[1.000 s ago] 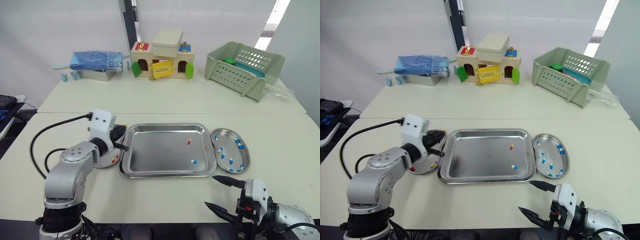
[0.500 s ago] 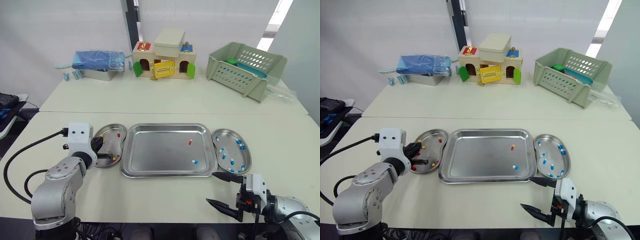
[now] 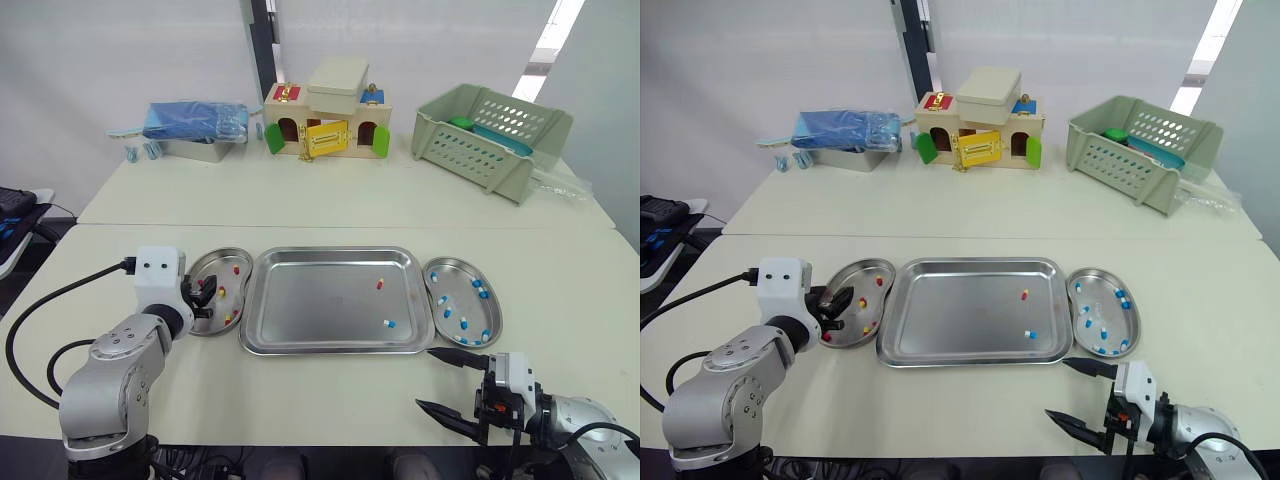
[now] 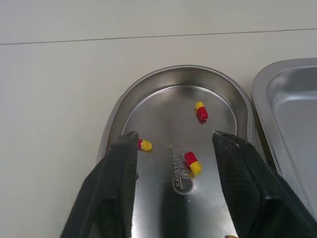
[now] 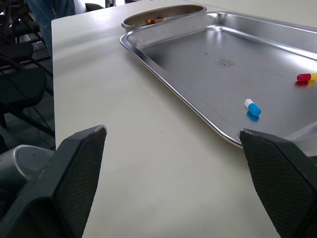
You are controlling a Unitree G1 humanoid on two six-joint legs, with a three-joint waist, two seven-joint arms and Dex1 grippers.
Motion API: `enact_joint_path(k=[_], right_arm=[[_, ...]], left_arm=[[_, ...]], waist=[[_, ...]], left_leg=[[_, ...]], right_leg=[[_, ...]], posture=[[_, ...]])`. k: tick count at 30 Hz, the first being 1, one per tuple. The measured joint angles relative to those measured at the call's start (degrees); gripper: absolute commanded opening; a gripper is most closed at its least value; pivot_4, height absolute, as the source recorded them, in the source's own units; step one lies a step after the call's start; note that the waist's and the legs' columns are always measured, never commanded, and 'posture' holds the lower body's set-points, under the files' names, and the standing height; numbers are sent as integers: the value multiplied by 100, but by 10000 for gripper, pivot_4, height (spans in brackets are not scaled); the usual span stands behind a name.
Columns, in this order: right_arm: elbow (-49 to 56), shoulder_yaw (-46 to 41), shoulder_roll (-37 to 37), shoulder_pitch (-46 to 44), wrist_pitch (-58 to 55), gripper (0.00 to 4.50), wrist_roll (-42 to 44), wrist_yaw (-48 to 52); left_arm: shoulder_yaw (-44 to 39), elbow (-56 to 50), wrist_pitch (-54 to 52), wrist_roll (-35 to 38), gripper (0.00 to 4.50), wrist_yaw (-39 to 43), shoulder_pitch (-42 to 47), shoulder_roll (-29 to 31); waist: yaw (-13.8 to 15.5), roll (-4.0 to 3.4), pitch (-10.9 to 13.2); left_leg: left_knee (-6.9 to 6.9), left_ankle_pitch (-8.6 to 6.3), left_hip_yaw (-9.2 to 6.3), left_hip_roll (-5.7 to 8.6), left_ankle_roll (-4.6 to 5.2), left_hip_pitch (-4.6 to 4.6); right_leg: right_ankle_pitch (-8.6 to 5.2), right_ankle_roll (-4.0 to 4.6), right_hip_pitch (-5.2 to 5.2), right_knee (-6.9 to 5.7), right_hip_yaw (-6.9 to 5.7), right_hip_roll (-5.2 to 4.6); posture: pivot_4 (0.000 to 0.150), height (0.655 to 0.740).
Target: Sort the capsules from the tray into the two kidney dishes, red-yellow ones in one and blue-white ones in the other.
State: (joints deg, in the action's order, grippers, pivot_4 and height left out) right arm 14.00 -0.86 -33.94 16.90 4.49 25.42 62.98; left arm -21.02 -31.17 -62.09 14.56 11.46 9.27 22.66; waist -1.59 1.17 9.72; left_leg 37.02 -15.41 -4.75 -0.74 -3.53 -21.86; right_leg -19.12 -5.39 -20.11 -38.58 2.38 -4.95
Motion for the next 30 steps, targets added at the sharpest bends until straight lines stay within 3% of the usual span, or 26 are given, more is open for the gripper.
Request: enact_joint_path(k=[3, 4, 8, 10, 18, 22, 30], right_arm=[[-63, 0, 4, 7, 38, 45000, 0, 29], [-70, 0, 4, 11, 54, 45000, 0, 36], [-55, -53, -35, 12, 28, 45000, 68, 43], [45, -245, -190, 7, -159, 45000, 210, 13], [-165, -1644, -1595, -372, -1346, 45000, 734, 57], [-837, -1862, -1949, -814, -1478, 45000, 659, 172], [-2302, -1789, -2082, -1536, -1344, 45000, 178, 582]], left_arm=[[0, 6, 0, 20, 43978, 18, 0, 21], [0, 6, 1, 32, 44580, 41, -1, 33], [-15, 12, 146, 142, 44580, 281, -90, 254], [-191, 84, 387, 329, 44580, 753, -370, 647], [-1824, 1531, 2974, 789, 44580, 3507, -1988, 2207], [-2257, 2423, 3910, 705, 44580, 4145, -2396, 2489], [-2681, 3723, 5212, 803, 44580, 4774, -2689, 2485]], waist=[[0, 0, 0], [0, 0, 0], [0, 0, 0], [-25, -2, 1], [-7, -2, 1], [-13, -2, 1], [-26, 0, 3]], left_leg=[[0, 0, 0, 0, 0, 0], [0, 0, 0, 0, 0, 0], [-1, 0, 0, 0, 0, 0], [-4, 0, 4, -1, 0, 1], [-7, -1, 11, -3, 2, 2], [-9, -2, 13, -3, 3, 1], [-9, -2, 17, -6, 3, 1]], right_leg=[[0, 0, 0, 0, 0, 0], [0, 0, 0, 0, 0, 0], [0, 0, 0, 0, 0, 0], [0, 0, -5, -1, 5, 0], [-2, 5, -3, 5, 2, 0], [-3, 6, -2, 8, 2, -1], [-3, 5, -4, 6, 1, -3]], posture=[[1500, 7400], [1500, 7400], [1500, 7400], [1500, 7400], [1500, 7400], [1500, 7400], [1500, 7400]])
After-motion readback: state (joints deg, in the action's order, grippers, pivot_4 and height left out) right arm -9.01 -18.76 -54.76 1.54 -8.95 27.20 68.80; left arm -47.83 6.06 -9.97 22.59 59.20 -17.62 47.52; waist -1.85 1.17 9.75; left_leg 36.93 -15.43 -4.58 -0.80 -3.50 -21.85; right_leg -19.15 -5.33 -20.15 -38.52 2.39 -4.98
